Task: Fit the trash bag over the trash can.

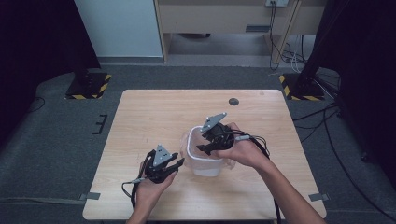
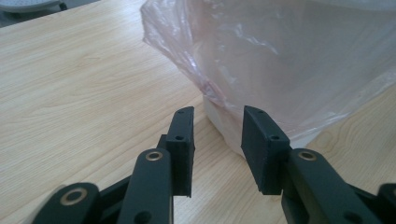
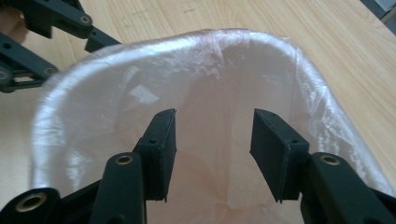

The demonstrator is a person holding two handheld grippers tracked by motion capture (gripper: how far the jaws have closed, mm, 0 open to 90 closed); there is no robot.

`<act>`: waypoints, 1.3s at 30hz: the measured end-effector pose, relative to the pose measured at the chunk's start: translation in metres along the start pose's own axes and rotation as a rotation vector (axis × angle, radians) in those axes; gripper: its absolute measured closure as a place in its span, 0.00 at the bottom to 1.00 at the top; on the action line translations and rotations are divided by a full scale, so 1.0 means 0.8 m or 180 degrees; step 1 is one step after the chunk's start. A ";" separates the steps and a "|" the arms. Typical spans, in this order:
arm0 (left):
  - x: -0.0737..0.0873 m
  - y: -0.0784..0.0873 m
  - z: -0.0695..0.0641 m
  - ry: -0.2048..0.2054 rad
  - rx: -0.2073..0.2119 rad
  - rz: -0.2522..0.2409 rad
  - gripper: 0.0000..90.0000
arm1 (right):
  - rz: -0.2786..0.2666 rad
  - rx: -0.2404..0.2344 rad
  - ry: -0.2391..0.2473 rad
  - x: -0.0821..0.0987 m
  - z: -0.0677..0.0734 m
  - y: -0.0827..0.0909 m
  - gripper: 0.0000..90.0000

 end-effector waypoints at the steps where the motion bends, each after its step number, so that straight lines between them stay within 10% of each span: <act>1: 0.000 -0.001 -0.001 -0.0012 0.0008 0.0011 0.71 | 0.0023 -0.0003 -0.0001 0.001 -0.001 -0.002 0.52; 17: -0.001 -0.009 -0.020 -0.0049 0.0134 0.0082 0.70 | -0.0147 -0.0074 0.0101 0.005 -0.011 -0.004 0.31; 39: -0.003 -0.017 -0.031 -0.0125 0.0320 0.0074 0.69 | -0.0838 0.0433 -0.0631 0.027 -0.048 0.063 0.21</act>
Point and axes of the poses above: each handheld gripper's, and its own axes: y roughly backward along the jaws, x roughly out of its underside, z roughly to its left, the point moved 3 cm from there along -y, roughly forward along the jaws, and after that the axes turned 5 degrees about x, right-handed, at the moved point
